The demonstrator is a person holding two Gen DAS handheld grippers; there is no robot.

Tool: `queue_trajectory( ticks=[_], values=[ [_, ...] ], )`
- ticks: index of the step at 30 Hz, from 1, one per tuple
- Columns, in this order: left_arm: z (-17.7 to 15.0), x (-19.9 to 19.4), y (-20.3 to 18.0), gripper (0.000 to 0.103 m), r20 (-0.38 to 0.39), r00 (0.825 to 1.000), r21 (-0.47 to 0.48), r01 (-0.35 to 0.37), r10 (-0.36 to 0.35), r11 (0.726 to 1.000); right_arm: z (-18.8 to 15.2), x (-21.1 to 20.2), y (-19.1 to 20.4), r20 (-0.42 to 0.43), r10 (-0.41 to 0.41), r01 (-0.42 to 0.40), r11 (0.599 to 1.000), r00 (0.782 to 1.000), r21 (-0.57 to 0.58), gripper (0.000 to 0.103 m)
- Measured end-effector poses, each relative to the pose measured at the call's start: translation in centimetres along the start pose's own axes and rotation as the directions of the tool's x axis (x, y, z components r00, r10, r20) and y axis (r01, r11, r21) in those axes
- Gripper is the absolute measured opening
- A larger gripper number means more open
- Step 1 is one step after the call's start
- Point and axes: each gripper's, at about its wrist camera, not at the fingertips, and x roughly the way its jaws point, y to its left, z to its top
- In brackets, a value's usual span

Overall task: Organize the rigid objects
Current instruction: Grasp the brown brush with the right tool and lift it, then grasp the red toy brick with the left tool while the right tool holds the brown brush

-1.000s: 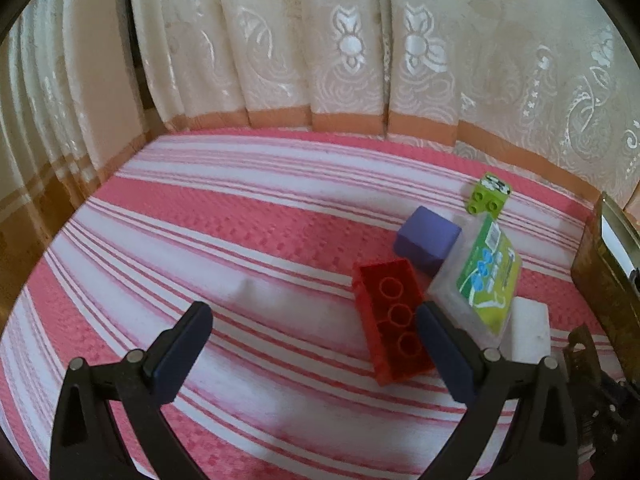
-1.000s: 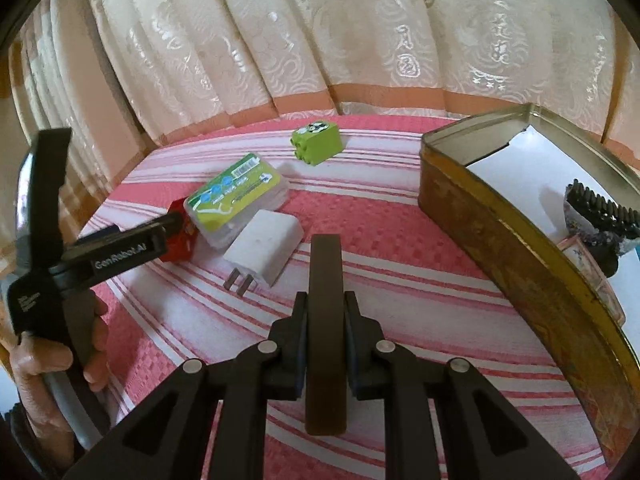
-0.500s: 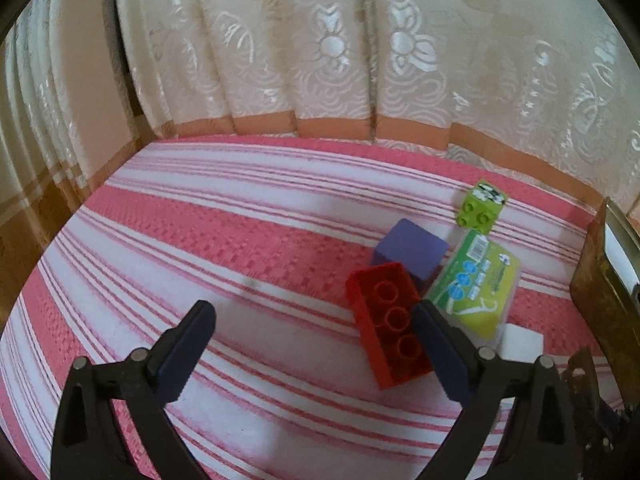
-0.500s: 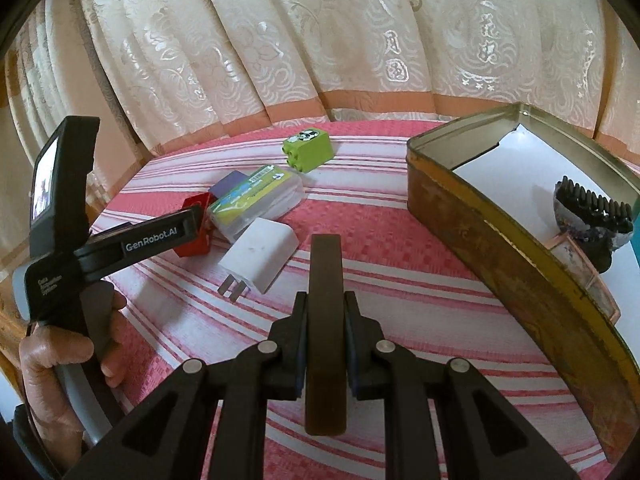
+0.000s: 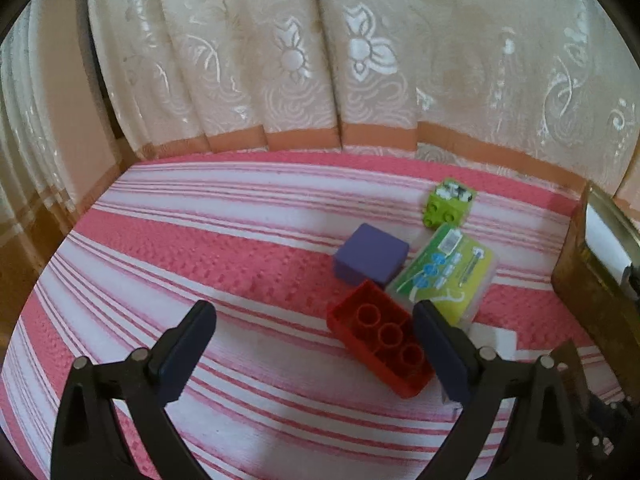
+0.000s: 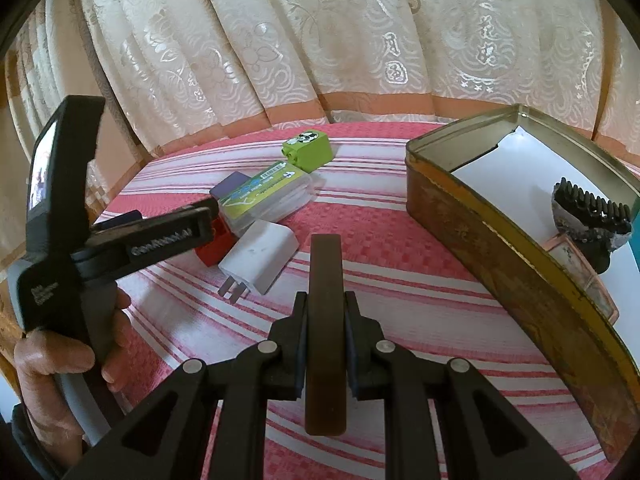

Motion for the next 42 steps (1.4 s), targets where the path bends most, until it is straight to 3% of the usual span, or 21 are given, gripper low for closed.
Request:
queue_trajectory(
  ticks=[4, 8, 12, 20, 23, 26, 30, 33, 38, 42],
  values=[
    [0.1, 0.5, 0.4, 0.103, -0.016, 1.0, -0.042, 0.018, -0.018, 0.999, 0.0, 0.0, 0.0, 0.003, -0.003, 0.003, 1.0, 1.0, -0.001, 0.017],
    [0.1, 0.9, 0.3, 0.103, -0.05, 0.995, -0.064, 0.078, -0.081, 0.995, 0.0, -0.1, -0.1, -0.001, -0.003, 0.003, 1.0, 1.0, 0.002, 0.017],
    [0.1, 0.9, 0.4, 0.103, -0.052, 0.995, -0.056, 0.084, -0.087, 0.995, 0.1, -0.1, -0.2, -0.001, -0.004, 0.004, 1.0, 1.0, 0.004, 0.017],
    [-0.1, 0.7, 4.4, 0.103, -0.126, 0.988, -0.133, 0.068, -0.084, 0.989, 0.2, -0.1, -0.3, -0.001, -0.006, 0.006, 1.0, 1.0, 0.008, 0.017],
    [0.0, 0.6, 4.8, 0.103, -0.112, 0.99, -0.162, 0.065, -0.084, 0.985, 0.2, 0.0, -0.2, 0.002, -0.005, 0.005, 1.0, 1.0, 0.005, 0.017],
    [0.3, 0.0, 3.8, 0.103, -0.062, 0.993, -0.129, 0.094, -0.103, 0.987, 0.2, 0.0, -0.3, 0.004, -0.006, 0.006, 1.0, 1.0, 0.006, 0.017],
    [0.4, 0.8, 1.6, 0.102, -0.048, 0.999, -0.012, 0.007, -0.007, 1.0, 0.2, -0.1, -0.3, 0.01, -0.004, 0.004, 1.0, 1.0, 0.009, 0.017],
    [0.1, 2.2, 1.4, 0.092, -0.101, 0.995, 0.022, -0.014, 0.016, 1.0, 0.1, -0.2, -0.3, 0.011, -0.002, 0.002, 1.0, 1.0, 0.005, 0.017],
    [-0.3, 2.7, 3.0, 0.079, -0.107, 0.993, -0.064, 0.052, -0.058, 0.997, 0.1, -0.3, -0.5, 0.01, 0.001, -0.001, 1.0, 1.0, 0.01, 0.017],
    [-0.4, 2.5, 2.3, 0.06, -0.093, 0.993, -0.037, 0.069, -0.072, 0.997, 0.2, -0.3, -0.7, 0.008, -0.003, 0.003, 1.0, 1.0, 0.021, 0.017]
  ],
)
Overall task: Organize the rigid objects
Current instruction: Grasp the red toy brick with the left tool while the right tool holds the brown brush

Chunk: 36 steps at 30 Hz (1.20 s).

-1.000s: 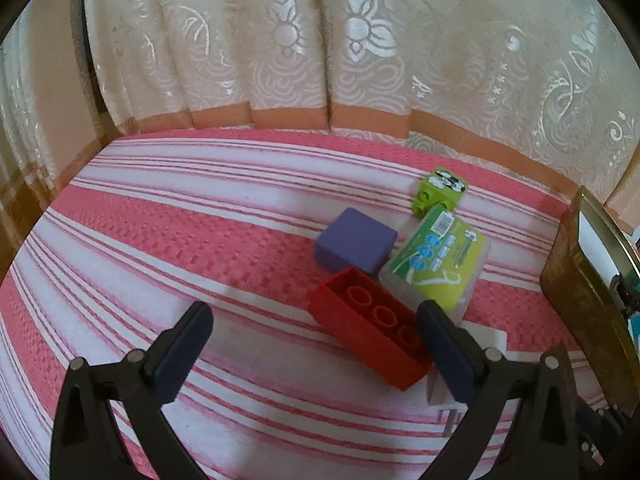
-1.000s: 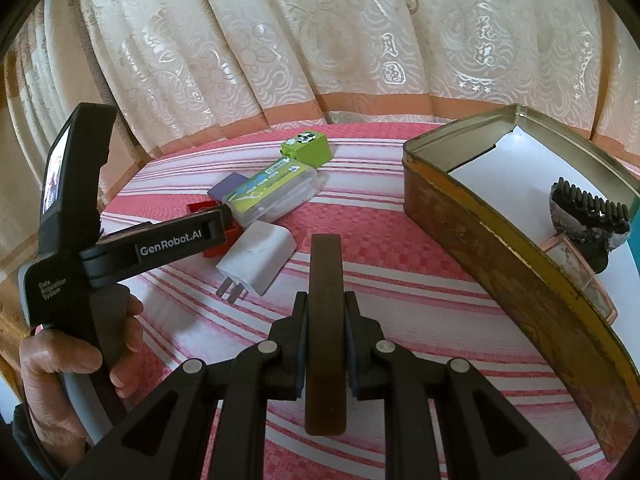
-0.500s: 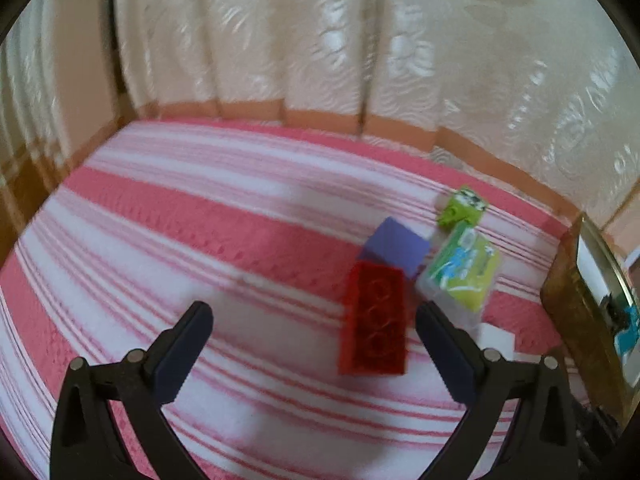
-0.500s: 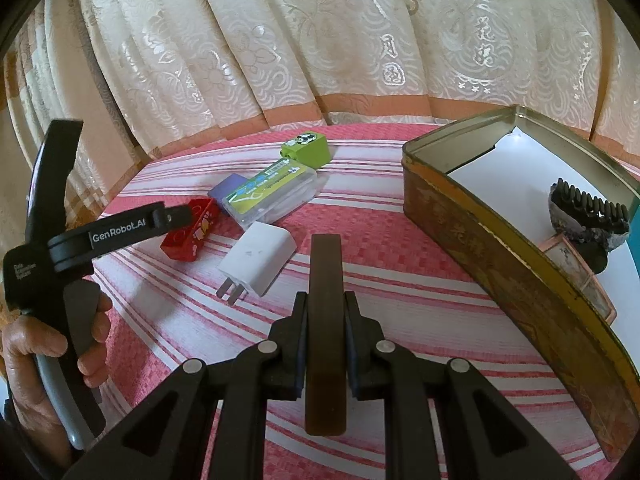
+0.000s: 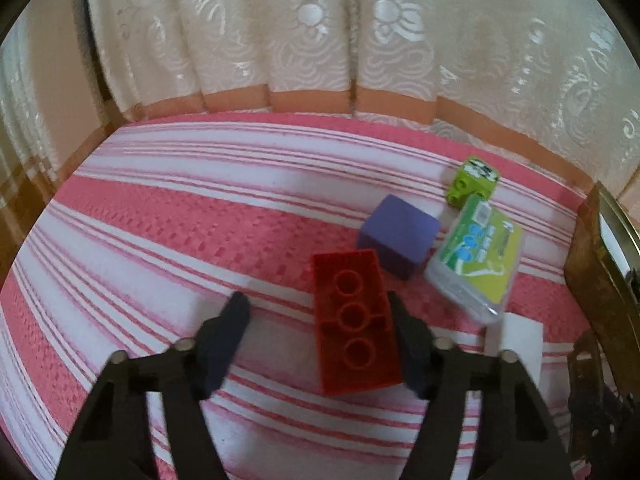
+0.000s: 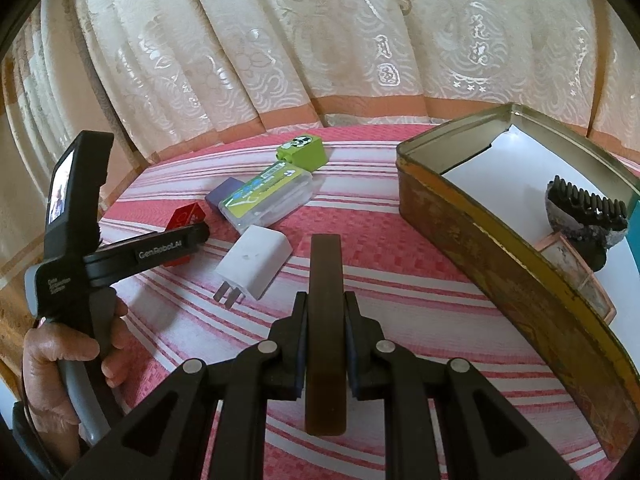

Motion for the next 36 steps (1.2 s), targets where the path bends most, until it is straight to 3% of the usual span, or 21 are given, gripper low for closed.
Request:
queue_trajectory(
  ticks=[6, 20, 36],
  values=[
    [-0.08, -0.38, -0.66, 0.055, 0.011, 1.0, 0.025, -0.01, 0.01, 1.0, 0.01, -0.07, 0.04, 0.002, -0.003, 0.003, 1.0, 1.0, 0.001, 0.017],
    [-0.11, -0.77, -0.97, 0.031, 0.028, 1.0, 0.044, 0.009, -0.01, 0.999, -0.02, 0.08, -0.05, -0.005, 0.0, 0.0, 1.0, 1.0, 0.013, 0.017],
    [-0.07, -0.82, -0.57, 0.031, 0.029, 1.0, 0.027, 0.005, -0.006, 1.0, -0.07, 0.1, -0.22, -0.008, -0.001, 0.001, 1.0, 1.0, 0.015, 0.017]
  ],
)
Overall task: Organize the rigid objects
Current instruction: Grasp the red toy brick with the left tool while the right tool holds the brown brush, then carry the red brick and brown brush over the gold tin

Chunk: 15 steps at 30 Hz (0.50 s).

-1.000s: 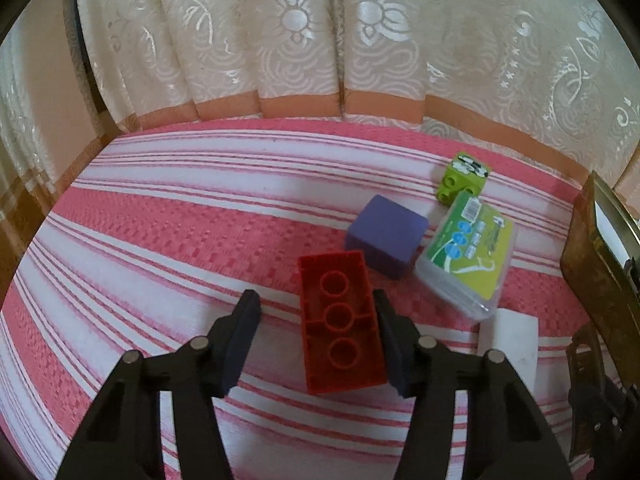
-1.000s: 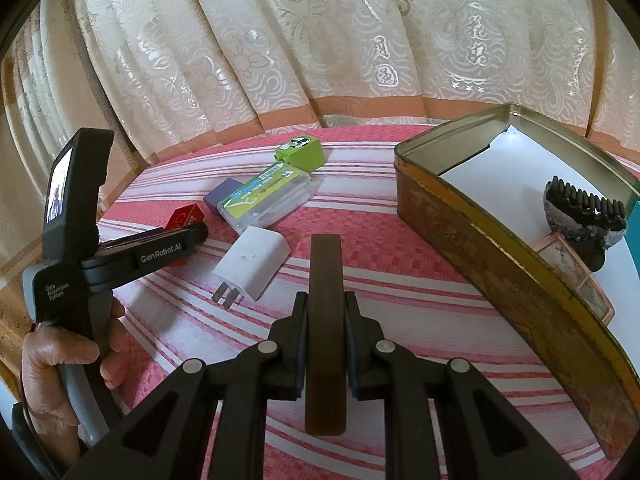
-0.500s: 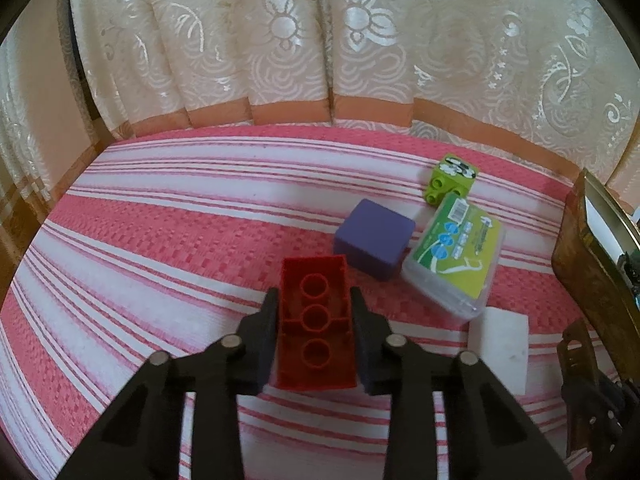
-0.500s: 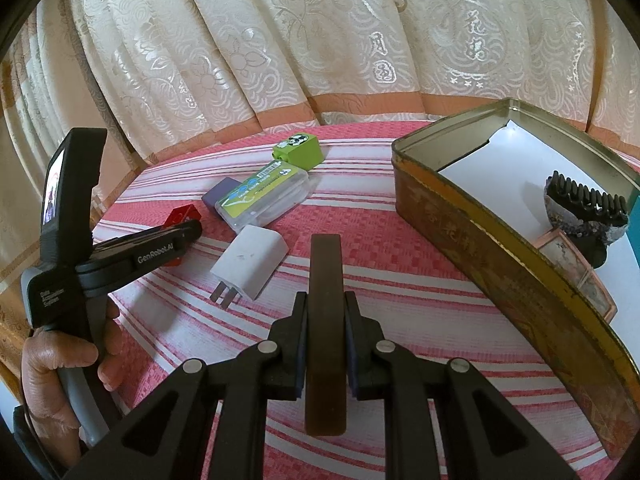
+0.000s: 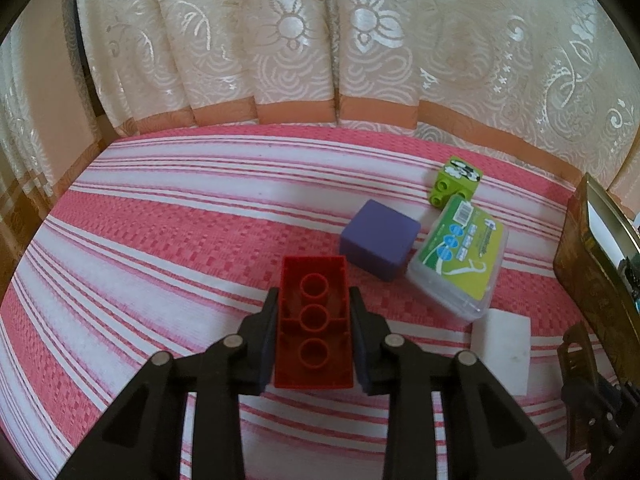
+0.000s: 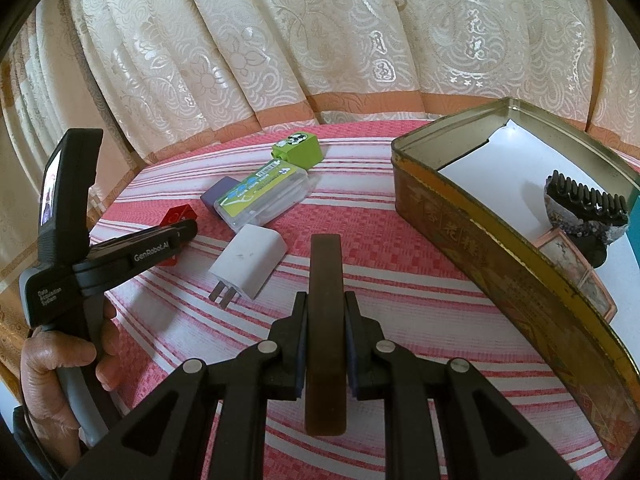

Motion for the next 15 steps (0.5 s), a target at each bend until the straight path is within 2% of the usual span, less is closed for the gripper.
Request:
queue_trajectory(
  ticks=[15],
  values=[
    [0.03, -0.02, 0.04, 0.031, 0.001, 1.0, 0.001, 0.0, 0.0, 1.0, 0.03, 0.0, 0.14, 0.006, -0.009, 0.009, 1.0, 1.0, -0.01, 0.017]
  ],
)
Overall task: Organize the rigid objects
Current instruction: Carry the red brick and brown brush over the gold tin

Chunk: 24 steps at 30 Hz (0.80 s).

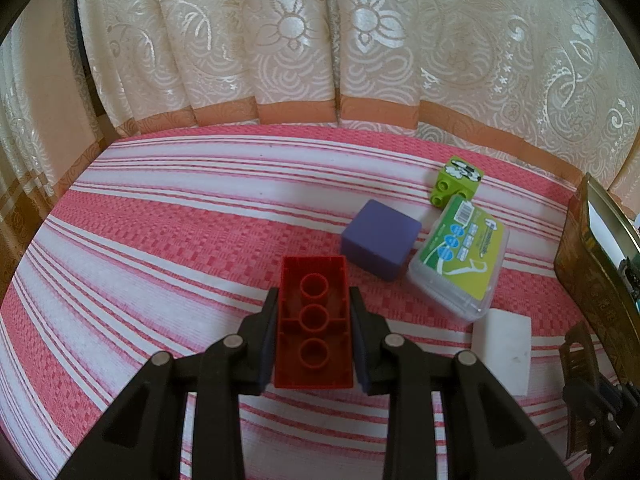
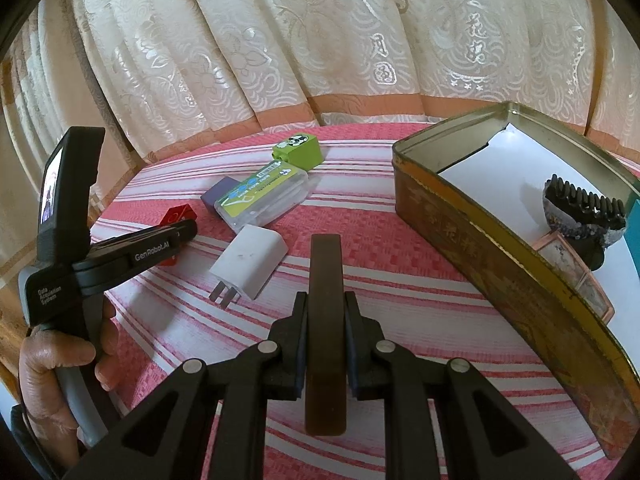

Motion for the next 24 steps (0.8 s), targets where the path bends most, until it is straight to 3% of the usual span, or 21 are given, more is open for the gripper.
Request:
queue_trajectory(
  ticks=[20, 24],
  values=[
    [-0.11, -0.09, 0.24, 0.031, 0.003, 1.0, 0.008, -0.007, 0.007, 1.0, 0.07, -0.1, -0.07, 0.003, -0.005, 0.005, 1.0, 1.0, 0.003, 0.017],
    [-0.45, -0.24, 0.35, 0.031, 0.006, 1.0, 0.017, -0.023, 0.022, 1.0, 0.24, -0.98, 0.19, 0.059, -0.036, 0.036, 0.999, 0.998, -0.009, 0.017]
  ],
)
